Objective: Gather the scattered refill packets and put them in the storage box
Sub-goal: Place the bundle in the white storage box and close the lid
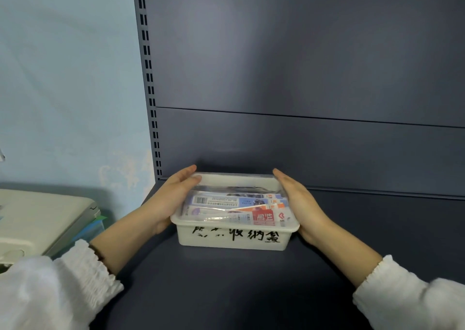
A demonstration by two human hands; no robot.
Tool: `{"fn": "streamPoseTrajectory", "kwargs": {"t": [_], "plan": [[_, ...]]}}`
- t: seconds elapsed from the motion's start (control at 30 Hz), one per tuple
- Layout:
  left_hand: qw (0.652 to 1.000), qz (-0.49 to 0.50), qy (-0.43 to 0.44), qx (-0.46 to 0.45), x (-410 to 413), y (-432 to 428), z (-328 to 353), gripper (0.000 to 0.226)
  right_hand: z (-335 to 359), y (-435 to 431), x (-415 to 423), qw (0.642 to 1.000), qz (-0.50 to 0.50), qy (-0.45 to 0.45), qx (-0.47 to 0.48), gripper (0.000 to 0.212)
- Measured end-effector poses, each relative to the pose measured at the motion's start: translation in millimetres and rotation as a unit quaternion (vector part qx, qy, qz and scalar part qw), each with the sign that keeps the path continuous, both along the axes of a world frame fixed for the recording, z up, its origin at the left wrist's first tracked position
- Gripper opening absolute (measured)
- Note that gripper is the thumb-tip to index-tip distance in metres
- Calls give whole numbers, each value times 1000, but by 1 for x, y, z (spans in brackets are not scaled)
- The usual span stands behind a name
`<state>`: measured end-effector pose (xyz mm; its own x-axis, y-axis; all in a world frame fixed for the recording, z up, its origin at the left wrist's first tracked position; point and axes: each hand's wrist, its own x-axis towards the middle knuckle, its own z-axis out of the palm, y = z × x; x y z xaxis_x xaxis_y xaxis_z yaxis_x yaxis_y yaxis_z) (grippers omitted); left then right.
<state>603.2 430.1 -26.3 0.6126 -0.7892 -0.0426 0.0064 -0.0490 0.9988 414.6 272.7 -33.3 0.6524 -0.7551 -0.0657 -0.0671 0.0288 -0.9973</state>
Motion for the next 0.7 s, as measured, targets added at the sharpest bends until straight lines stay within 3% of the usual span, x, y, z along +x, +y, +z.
{"fn": "streamPoseTrajectory", "kwargs": {"t": [0.2, 0.43, 0.6, 0.7], "plan": [[990, -7, -122, 68, 4, -13, 8, 47, 11, -3, 3, 995, -27, 5, -99, 24], [963, -1, -238, 125, 4, -17, 7, 41, 11, -14, 1, 989, -31, 34, -140, 30], [999, 2, -3, 36, 6, -5, -2, 34, 13, -22, -12, 1000, 4, -5, -2, 33], [998, 40, 57, -10, 15, 1, -8, 51, 8, -17, -18, 999, 19, -11, 30, 42]]}}
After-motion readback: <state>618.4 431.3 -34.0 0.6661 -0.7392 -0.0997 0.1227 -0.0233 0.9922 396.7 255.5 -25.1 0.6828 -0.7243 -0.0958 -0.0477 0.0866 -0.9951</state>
